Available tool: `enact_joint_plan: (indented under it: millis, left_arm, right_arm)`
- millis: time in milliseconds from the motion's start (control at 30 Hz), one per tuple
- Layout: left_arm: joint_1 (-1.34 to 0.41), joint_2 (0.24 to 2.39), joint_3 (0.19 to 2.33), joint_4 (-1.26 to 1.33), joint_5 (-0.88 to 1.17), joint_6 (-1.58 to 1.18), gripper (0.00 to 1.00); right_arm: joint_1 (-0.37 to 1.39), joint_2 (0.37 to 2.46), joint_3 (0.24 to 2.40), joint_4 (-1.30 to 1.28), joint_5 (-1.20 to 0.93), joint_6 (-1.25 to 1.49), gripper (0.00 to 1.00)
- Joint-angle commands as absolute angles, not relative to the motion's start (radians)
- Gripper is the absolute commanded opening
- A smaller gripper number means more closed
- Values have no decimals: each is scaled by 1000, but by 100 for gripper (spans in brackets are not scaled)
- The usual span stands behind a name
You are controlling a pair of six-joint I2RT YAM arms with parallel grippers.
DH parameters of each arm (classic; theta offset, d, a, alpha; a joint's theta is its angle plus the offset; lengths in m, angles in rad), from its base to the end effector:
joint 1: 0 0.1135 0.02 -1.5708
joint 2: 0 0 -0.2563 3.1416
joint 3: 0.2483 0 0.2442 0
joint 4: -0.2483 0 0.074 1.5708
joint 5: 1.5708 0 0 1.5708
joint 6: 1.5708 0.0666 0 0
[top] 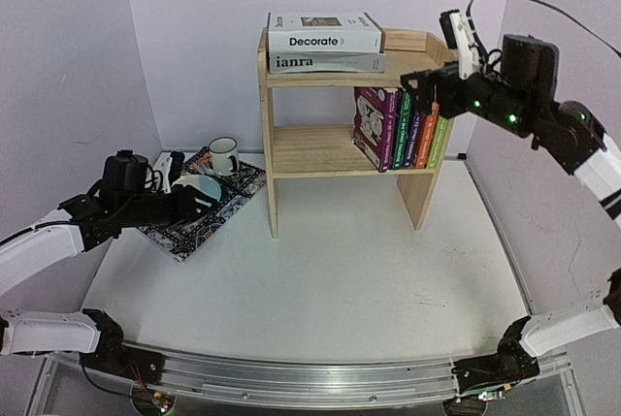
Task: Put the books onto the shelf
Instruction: Reset both arms
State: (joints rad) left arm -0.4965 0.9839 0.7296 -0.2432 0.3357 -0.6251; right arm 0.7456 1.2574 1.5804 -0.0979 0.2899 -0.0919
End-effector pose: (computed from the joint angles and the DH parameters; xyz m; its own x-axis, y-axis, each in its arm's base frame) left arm 0.2028 -0.1348 0.2601 -0.7524 -0.2208 -0.6206 0.3256 0.6944 -0.6417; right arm 0.2192 0.1765 0.5201 0.2042 0.0688 -0.9765 -0.4285 0.9032 -0.0259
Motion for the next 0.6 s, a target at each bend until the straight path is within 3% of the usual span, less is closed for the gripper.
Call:
enact_joint_plan:
  millis: [0, 133, 267, 333, 567]
  left_arm:
    - [-494, 953, 760, -210, 306, -588, 42]
    - [-496, 951, 776, -210, 289, -556, 57]
    - [-496, 941, 770, -197, 227, -513, 80]
    - [-496, 939, 754, -187, 152, -514, 97]
    - [-496, 884, 585, 2, -25, -383, 100]
  right_arm:
    - [744, 1094, 1300, 41, 264, -107, 98]
    - [744, 937, 1038, 135, 252, -56, 98]
    - [744, 856, 833, 168, 359, 74, 98]
    - [744, 845, 753, 164, 362, 114, 98]
    - [744, 874, 536, 222, 283, 93, 98]
